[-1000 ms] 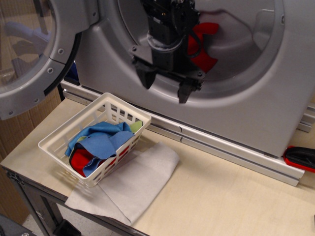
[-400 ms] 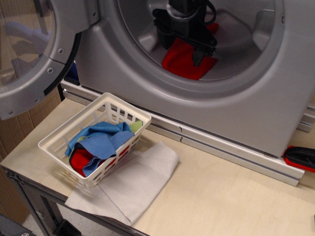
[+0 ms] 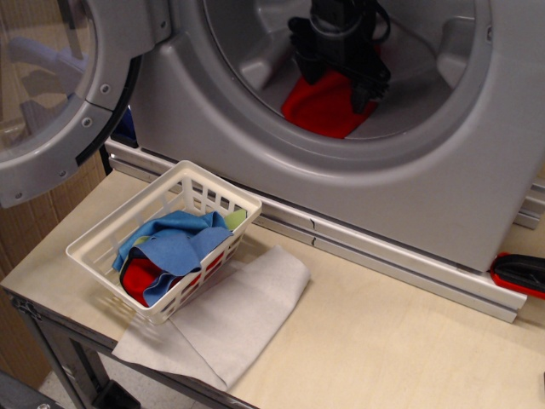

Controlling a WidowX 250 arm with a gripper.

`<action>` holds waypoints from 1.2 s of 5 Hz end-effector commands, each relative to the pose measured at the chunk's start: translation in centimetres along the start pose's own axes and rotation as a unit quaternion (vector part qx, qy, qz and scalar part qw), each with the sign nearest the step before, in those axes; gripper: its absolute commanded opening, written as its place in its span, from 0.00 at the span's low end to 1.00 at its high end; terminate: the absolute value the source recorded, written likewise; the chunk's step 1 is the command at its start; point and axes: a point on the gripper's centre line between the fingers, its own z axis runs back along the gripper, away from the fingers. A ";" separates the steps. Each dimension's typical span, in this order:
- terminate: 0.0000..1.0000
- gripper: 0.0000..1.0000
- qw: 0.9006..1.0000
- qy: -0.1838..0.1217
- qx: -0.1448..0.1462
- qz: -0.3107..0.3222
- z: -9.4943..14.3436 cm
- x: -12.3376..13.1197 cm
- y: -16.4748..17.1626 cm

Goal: Take clothes out of laundry machine

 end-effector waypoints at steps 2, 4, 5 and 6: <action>0.00 0.00 1.000 -0.006 0.013 0.026 -0.1 1.9 1.5; 0.00 0.00 0.998 0.008 0.040 0.049 0.5 0.1 2.2; 0.00 0.00 0.991 0.037 0.060 0.115 2.8 -2.6 2.7; 0.00 0.00 0.982 0.049 0.069 0.169 5.0 -5.0 2.5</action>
